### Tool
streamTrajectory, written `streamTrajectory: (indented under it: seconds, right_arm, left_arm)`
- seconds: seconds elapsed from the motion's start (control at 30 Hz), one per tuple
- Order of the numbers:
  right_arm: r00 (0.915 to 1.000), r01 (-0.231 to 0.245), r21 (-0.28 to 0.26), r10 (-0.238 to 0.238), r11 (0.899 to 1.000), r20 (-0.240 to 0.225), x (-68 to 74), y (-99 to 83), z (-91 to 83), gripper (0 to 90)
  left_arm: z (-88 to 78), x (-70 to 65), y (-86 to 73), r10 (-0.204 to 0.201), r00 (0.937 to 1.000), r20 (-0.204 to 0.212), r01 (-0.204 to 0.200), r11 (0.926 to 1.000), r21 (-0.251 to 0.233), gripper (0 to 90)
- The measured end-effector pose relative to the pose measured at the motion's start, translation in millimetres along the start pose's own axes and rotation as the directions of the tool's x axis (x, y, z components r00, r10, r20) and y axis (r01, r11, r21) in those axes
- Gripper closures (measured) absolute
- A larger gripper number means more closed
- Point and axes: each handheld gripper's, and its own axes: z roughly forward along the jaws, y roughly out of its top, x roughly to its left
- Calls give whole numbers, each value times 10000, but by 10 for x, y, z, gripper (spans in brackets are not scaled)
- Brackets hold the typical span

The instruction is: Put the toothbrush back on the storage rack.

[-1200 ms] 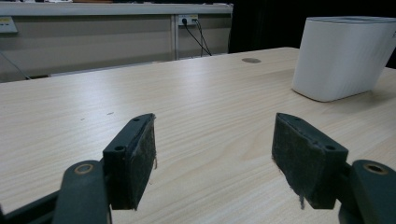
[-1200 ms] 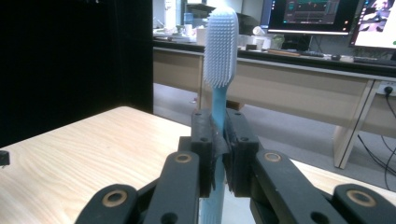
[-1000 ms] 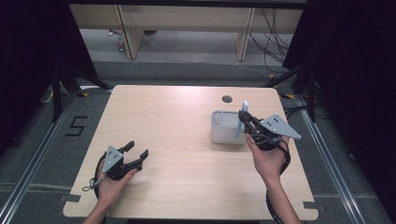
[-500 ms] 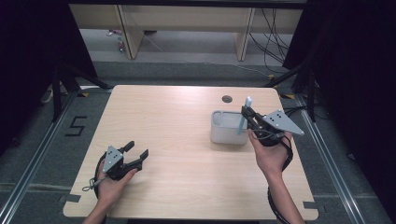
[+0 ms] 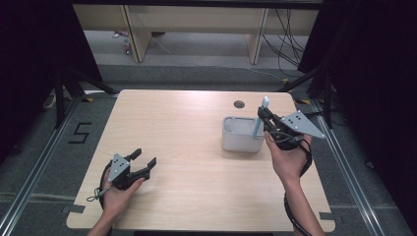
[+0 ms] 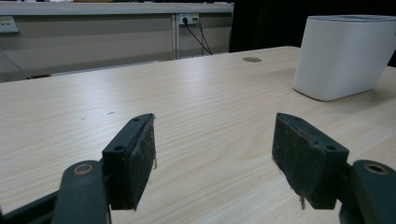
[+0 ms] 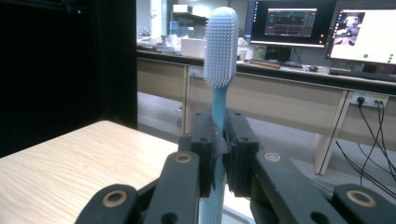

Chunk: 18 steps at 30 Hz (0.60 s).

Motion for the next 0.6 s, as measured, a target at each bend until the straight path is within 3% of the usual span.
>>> streamTrajectory:
  seconds: [0.2, 0.27, 0.37, 0.6]
  right_arm:
    - [9998, -177, 29, 176, 9998, 35, -7, 12, 15, 838]
    - [10000, 36, -48, -35, 10000, 79, -28, 18, 21, 838]
    - [9998, -147, -79, 148, 9999, 132, -24, 25, 23, 838]
    - [9995, -35, -60, 37, 10000, 314, -74, 60, 9, 838]
  left_arm:
    - [-1, 1, -1, -19, 10000, -4, 19, 10000, -4, 297]
    - [-1, 1, 0, -24, 10000, -5, 24, 10000, -3, 297]
    - [-1, 1, 0, -23, 10000, -5, 23, 10000, 2, 297]
    - [-1, 2, 0, -16, 10000, -10, 16, 10000, -2, 297]
